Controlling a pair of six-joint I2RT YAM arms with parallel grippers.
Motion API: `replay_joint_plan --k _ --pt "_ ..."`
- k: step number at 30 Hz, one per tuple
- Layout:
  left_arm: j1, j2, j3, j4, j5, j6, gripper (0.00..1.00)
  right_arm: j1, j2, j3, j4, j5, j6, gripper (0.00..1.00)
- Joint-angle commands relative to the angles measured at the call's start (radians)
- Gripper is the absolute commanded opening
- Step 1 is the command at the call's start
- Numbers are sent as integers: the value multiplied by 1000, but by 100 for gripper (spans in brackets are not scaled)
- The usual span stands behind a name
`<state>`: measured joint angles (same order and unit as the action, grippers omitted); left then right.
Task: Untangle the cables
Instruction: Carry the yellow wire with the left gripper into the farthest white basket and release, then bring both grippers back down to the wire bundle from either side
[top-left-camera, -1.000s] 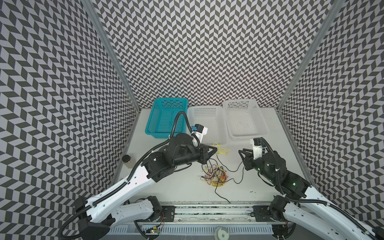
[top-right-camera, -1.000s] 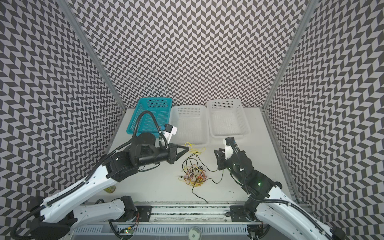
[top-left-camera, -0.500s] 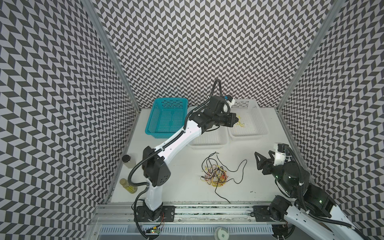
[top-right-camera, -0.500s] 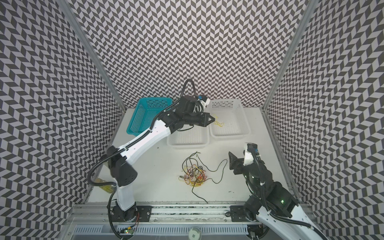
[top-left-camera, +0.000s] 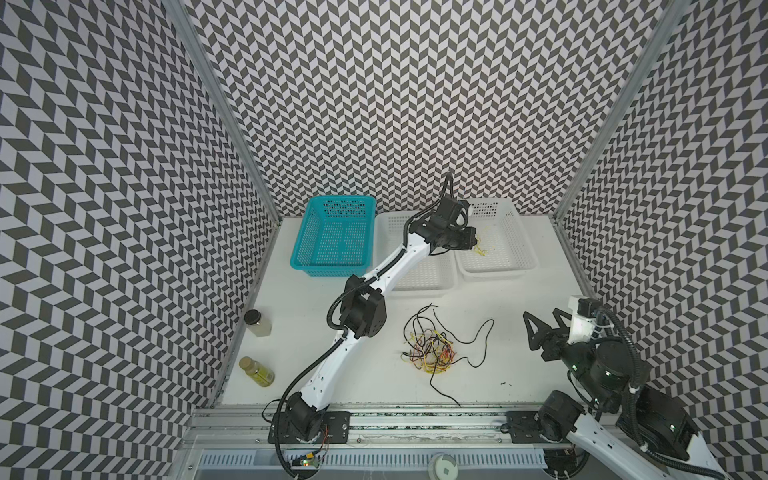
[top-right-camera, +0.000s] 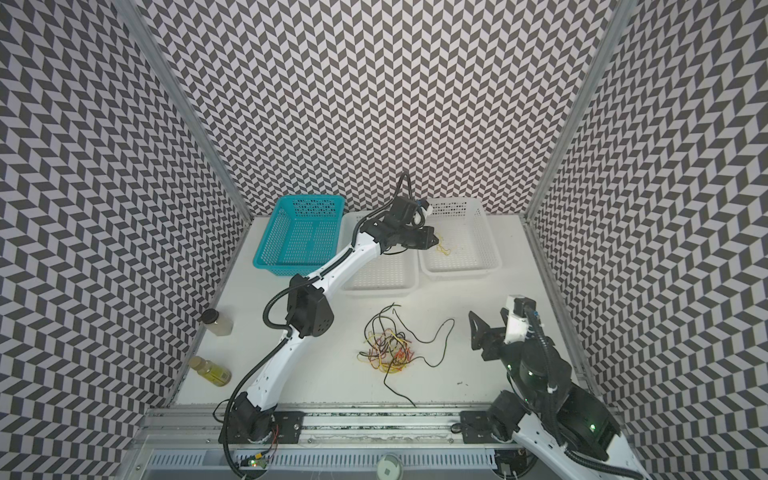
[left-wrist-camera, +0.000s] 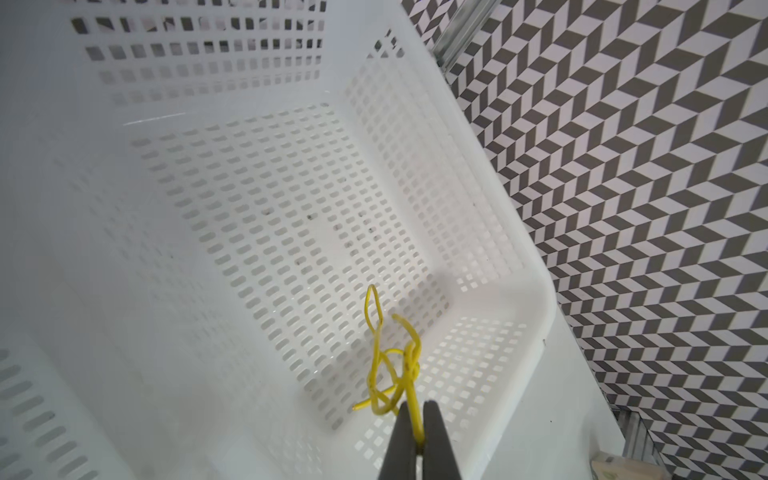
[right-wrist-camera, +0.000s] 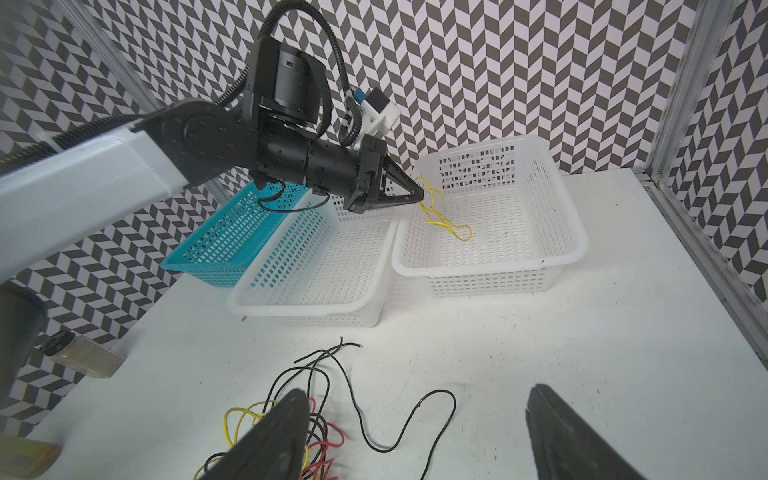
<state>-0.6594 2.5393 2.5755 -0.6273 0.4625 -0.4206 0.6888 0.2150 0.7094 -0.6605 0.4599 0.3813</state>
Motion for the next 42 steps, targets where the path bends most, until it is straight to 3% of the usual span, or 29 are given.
replay_joint_plan --k 1,13,21,25,32,36,39,42 --pt "-11 20 32 65 -38 -13 5 -5 -11 -1 9 -25 -8 83" --pt "-26 19 32 58 -65 -10 16 -5 -28 -18 15 -52 -13 83" --pt "-27 -117 32 42 -75 31 52 -5 -1 -22 26 -95 -19 85" --pt "-29 -254 -12 23 -74 69 58 -5 59 -12 36 -181 -34 86" --pt "-40 -671 -477 158 -123 97 66 -3 287 10 70 -477 -61 86" --pt "-64 -892 -748 182 -194 109 68 5 376 -32 166 -611 8 86" --pt "-82 -1056 -974 228 -241 91 70 54 422 -88 258 -599 74 85" --pt "-103 -1188 -1146 237 -312 66 71 131 475 -101 284 -510 101 83"
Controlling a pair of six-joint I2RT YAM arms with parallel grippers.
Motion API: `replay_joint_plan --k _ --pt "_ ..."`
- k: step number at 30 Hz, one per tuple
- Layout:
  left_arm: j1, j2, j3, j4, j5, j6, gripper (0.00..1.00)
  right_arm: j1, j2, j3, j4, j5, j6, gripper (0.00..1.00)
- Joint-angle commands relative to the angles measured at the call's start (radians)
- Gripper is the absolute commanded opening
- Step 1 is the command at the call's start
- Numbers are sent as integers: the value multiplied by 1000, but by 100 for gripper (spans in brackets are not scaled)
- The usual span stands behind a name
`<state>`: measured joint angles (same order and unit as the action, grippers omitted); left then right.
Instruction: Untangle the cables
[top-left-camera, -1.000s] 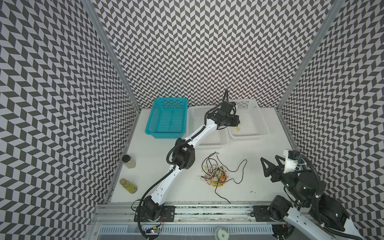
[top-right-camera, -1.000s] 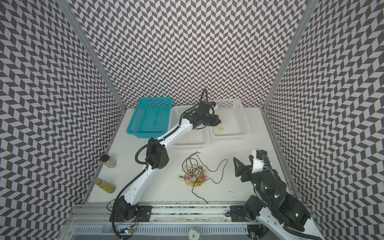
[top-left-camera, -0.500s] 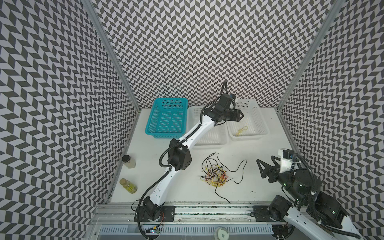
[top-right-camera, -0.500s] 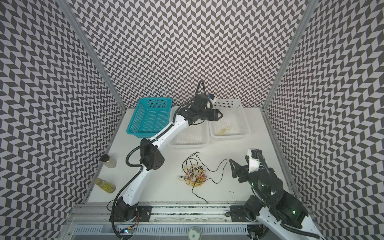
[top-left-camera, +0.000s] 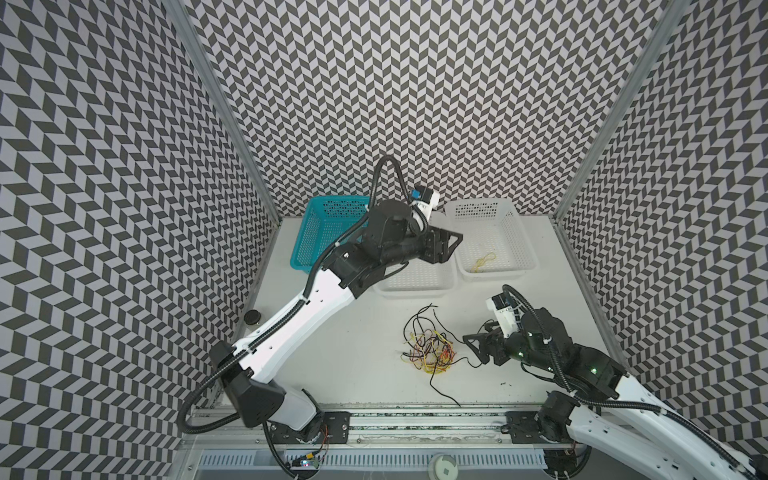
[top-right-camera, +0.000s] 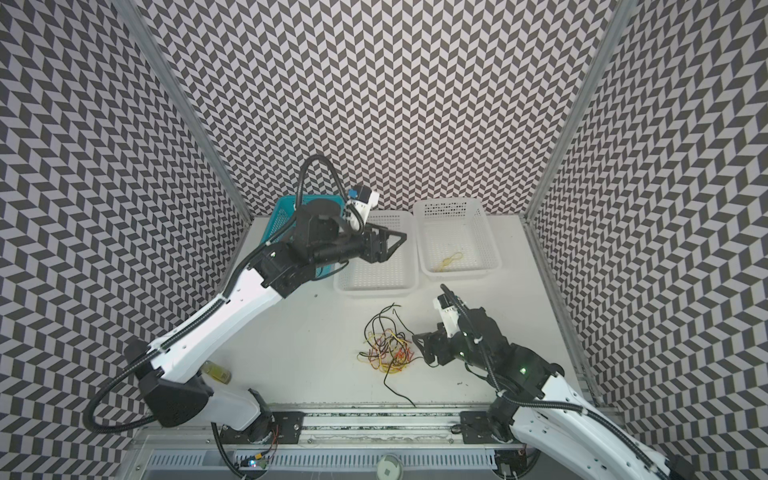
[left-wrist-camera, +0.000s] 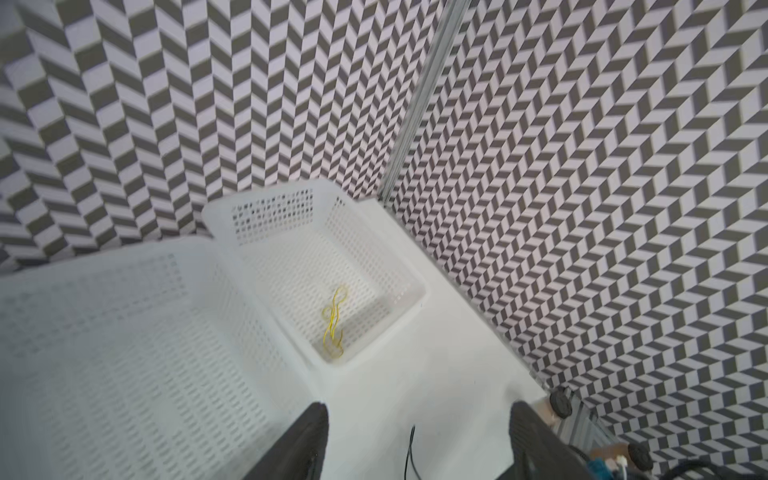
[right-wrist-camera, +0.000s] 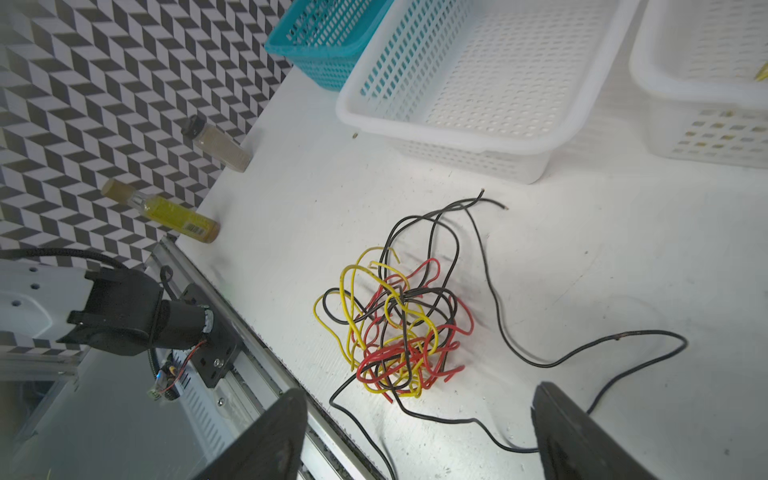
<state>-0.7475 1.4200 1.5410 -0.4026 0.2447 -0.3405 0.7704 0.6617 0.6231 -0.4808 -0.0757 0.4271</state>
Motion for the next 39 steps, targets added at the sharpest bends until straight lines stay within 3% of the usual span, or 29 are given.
replay_joint_plan --k 1,8,17,23,32,39 --pt "-27 -114 -172 8 -132 -18 71 79 48 -16 111 59 66 82" --pt "-126 -340 -462 -23 -310 -94 71 170 232 17 177 65 119 63" --pt "-198 -526 -728 -20 -369 -262 71 231 317 19 169 172 186 51" --pt "-253 -527 -842 27 -394 -344 71 234 387 35 176 161 199 40" --pt "-344 -386 -877 115 -423 -389 70 234 391 38 159 190 193 18" --pt "-358 -313 -931 256 -351 -418 70 234 358 30 171 174 175 0"
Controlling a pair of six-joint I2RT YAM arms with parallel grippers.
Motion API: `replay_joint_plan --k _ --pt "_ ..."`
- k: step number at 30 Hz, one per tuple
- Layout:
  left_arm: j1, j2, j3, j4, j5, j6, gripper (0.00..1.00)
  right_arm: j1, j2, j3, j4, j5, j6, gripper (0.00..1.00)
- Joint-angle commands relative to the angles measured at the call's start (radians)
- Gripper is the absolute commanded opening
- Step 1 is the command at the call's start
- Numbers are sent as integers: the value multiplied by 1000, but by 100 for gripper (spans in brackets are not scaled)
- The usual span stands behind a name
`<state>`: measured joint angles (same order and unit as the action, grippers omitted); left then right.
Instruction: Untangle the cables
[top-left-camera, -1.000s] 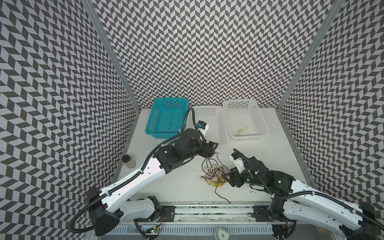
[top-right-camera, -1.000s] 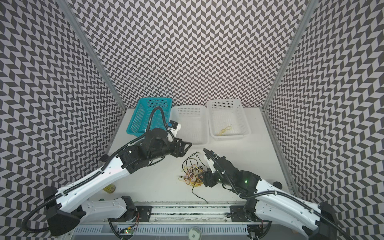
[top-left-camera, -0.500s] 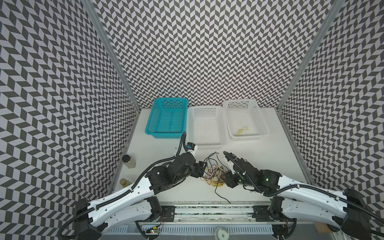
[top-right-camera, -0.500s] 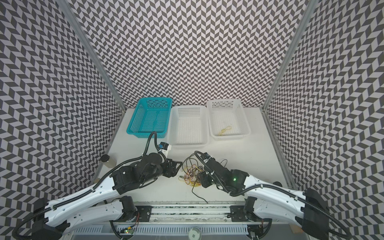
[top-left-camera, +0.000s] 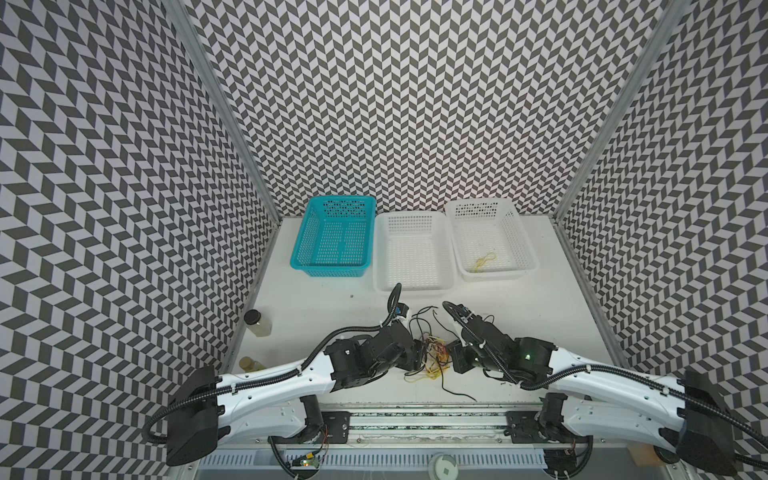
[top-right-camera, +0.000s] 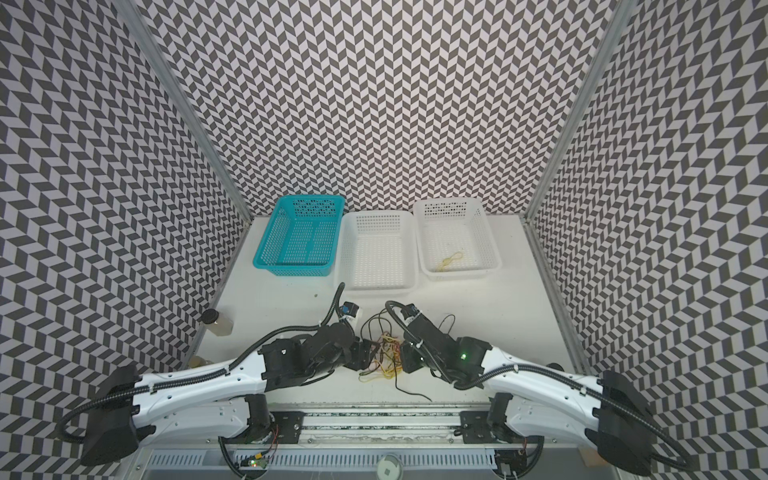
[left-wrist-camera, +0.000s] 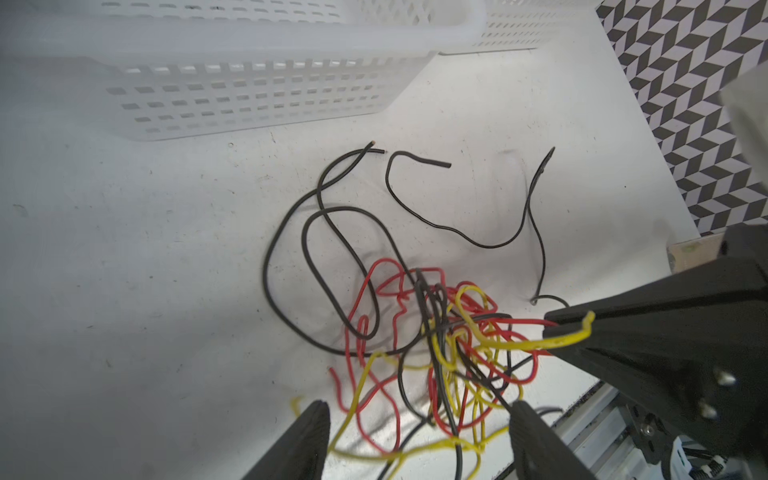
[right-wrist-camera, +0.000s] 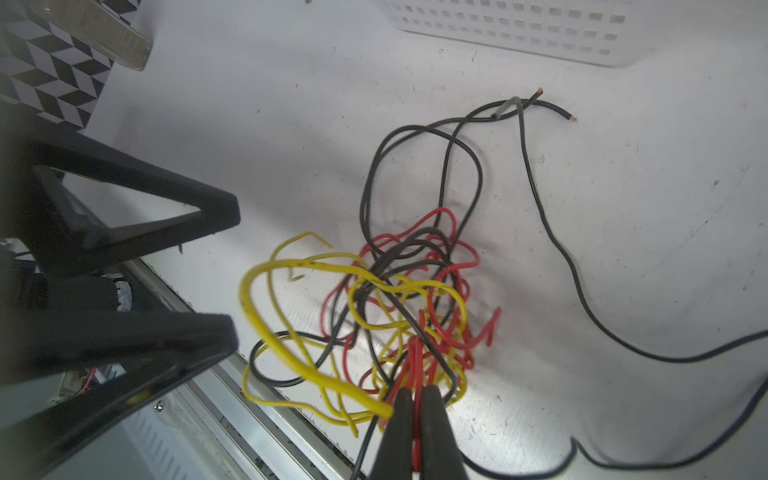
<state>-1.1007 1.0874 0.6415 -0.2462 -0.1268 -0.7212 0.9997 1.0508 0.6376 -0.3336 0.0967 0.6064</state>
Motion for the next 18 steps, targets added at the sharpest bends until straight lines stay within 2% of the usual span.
replay_joint_plan --k 1,7,11,14,18 --pt "-4 33 -41 130 42 -44 70 5 -40 17 20 0 -10 0" --pt "-9 129 -71 271 144 -60 71 4 -112 10 24 5 -35 0" --pt "-13 174 -85 341 183 -66 69 4 -147 -4 66 -34 -56 0" --pt "-13 193 -84 360 199 -60 63 4 -178 0 72 -36 -60 0" --pt "-13 201 -84 357 198 -51 45 4 -236 2 70 -17 -56 0"
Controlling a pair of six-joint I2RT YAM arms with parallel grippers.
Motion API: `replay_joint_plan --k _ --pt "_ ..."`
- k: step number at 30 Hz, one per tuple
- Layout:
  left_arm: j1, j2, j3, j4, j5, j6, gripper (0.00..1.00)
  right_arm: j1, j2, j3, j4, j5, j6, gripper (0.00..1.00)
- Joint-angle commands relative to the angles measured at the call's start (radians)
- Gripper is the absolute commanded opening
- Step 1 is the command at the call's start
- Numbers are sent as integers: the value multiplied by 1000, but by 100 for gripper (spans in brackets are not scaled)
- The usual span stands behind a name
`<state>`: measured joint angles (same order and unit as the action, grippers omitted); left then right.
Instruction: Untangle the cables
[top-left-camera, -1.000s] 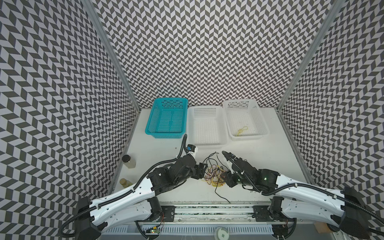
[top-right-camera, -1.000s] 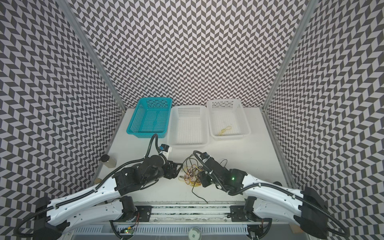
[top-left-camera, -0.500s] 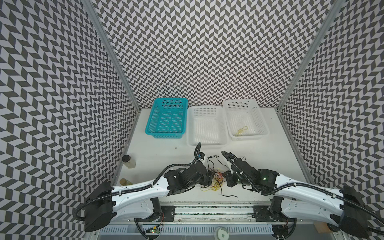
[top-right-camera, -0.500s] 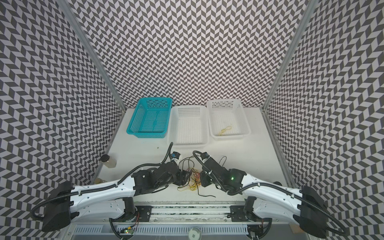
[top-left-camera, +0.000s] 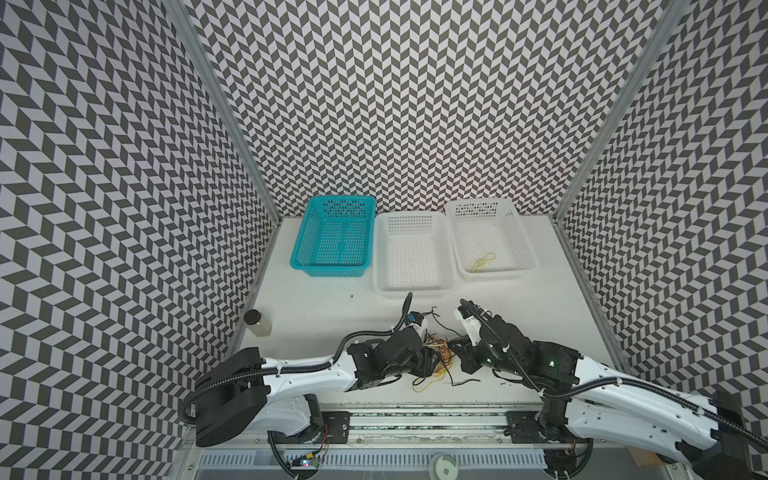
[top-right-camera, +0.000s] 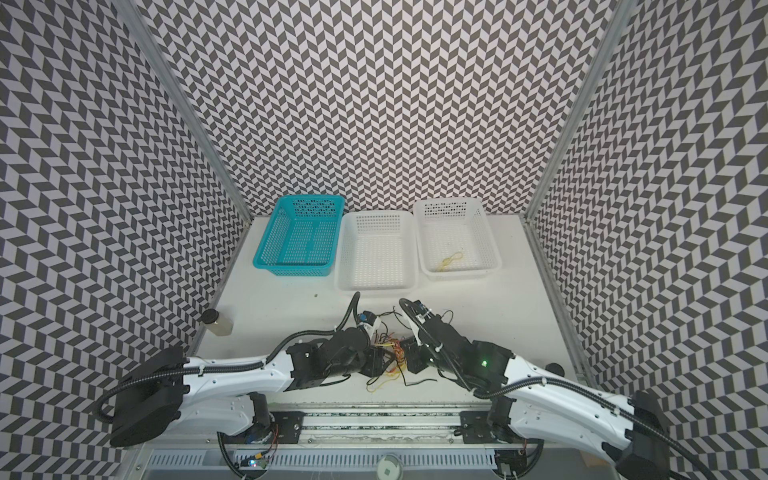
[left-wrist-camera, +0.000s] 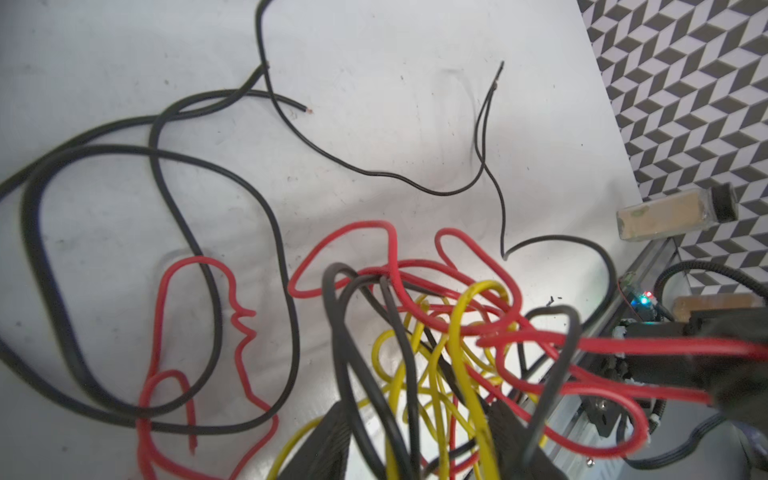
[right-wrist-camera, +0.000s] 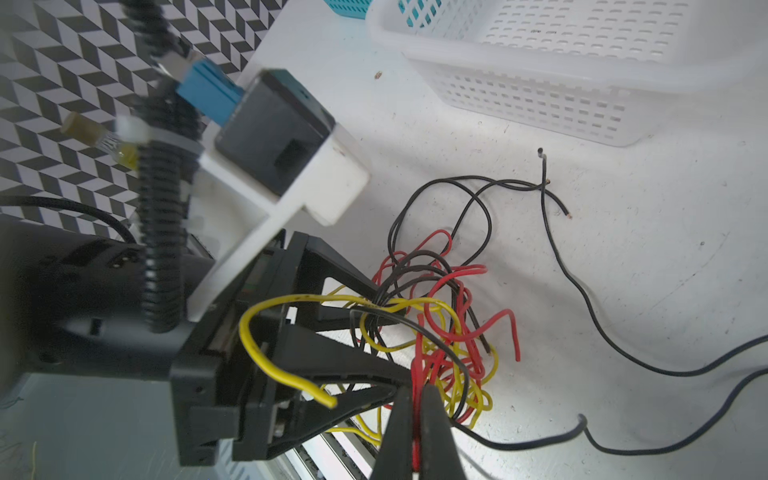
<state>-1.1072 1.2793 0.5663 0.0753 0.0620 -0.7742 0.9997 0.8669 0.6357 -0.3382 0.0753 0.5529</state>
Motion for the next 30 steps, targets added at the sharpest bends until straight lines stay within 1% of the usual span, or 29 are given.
replay_joint_plan --k 1,6,9,12,20,23,26,30 --pt "-6 11 -9 33 7 4 42 4 -65 4 73 11 -2 0" --pt "-6 4 -8 -2 0 16 24 3 -115 62 -36 99 -27 0" --pt "-4 -28 -7 -54 -25 29 11 2 -137 115 -134 190 -56 0" --pt "15 -69 -21 -98 -39 37 0 -4 -162 161 -201 245 -87 0" --pt "131 -191 -79 -175 10 26 0 -48 -200 260 -360 339 -126 0" --pt "173 -211 -90 -208 29 26 0 -81 -216 301 -427 370 -129 0" --pt "210 -203 -94 -243 53 32 0 -139 -230 344 -489 366 -137 0" --pt "221 -184 -88 -267 70 45 0 -215 -252 387 -527 323 -160 0"
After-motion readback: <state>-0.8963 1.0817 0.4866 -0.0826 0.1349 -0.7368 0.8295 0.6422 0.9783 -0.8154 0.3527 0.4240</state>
